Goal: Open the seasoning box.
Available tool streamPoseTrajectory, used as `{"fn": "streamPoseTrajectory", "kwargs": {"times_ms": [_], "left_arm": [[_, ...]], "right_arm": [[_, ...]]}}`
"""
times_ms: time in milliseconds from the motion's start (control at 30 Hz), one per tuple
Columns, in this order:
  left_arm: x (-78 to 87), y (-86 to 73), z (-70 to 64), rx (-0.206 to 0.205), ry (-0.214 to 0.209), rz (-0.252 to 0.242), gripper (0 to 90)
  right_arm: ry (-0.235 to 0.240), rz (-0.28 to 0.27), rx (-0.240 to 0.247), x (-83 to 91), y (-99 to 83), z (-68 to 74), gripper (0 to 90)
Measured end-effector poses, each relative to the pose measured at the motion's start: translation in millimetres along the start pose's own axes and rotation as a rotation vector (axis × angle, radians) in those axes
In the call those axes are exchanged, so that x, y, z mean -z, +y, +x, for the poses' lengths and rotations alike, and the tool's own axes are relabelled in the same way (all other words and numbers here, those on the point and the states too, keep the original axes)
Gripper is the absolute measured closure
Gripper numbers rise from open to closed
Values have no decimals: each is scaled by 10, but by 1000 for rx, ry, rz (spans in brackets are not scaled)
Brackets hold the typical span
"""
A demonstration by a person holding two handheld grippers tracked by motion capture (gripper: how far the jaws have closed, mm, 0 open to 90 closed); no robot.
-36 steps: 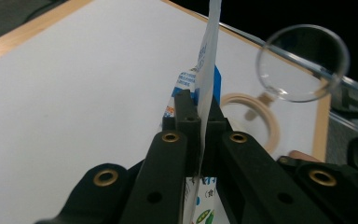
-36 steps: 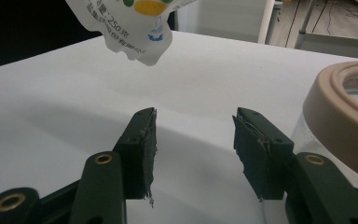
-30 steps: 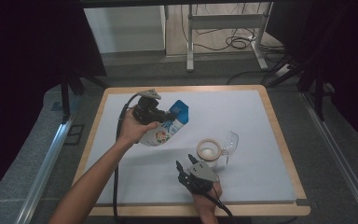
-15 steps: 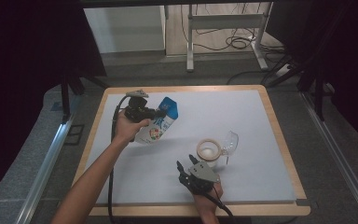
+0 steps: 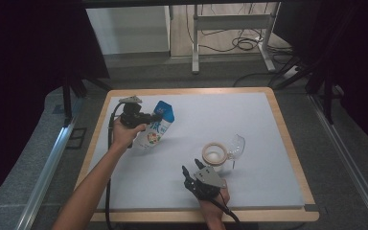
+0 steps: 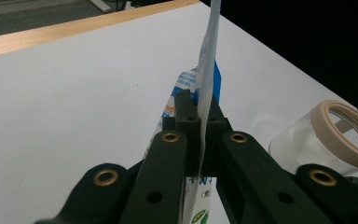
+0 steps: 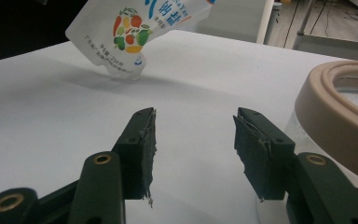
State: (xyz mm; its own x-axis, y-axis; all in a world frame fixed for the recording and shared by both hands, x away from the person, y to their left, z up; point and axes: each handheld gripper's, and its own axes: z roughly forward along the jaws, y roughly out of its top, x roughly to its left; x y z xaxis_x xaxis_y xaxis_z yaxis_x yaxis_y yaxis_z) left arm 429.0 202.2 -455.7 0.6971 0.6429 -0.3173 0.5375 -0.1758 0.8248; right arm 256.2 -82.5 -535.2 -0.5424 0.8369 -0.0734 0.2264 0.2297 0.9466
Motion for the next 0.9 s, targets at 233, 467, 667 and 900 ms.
{"fn": "streamPoseTrajectory", "kwargs": {"times_ms": [233, 467, 667, 900], "left_arm": [[145, -138, 100, 29, -1, -56, 900], [320, -260, 126, 45, 8, -82, 900], [451, -346, 120, 34, 27, -83, 899], [570, -439, 58, 4, 57, -78, 898]], "right_arm": [[2, 0, 7, -5, 2, 20, 488], [3, -1, 7, -4, 1, 22, 487], [2, -3, 9, 5, 4, 25, 487], [3, -4, 9, -1, 2, 24, 487]]}}
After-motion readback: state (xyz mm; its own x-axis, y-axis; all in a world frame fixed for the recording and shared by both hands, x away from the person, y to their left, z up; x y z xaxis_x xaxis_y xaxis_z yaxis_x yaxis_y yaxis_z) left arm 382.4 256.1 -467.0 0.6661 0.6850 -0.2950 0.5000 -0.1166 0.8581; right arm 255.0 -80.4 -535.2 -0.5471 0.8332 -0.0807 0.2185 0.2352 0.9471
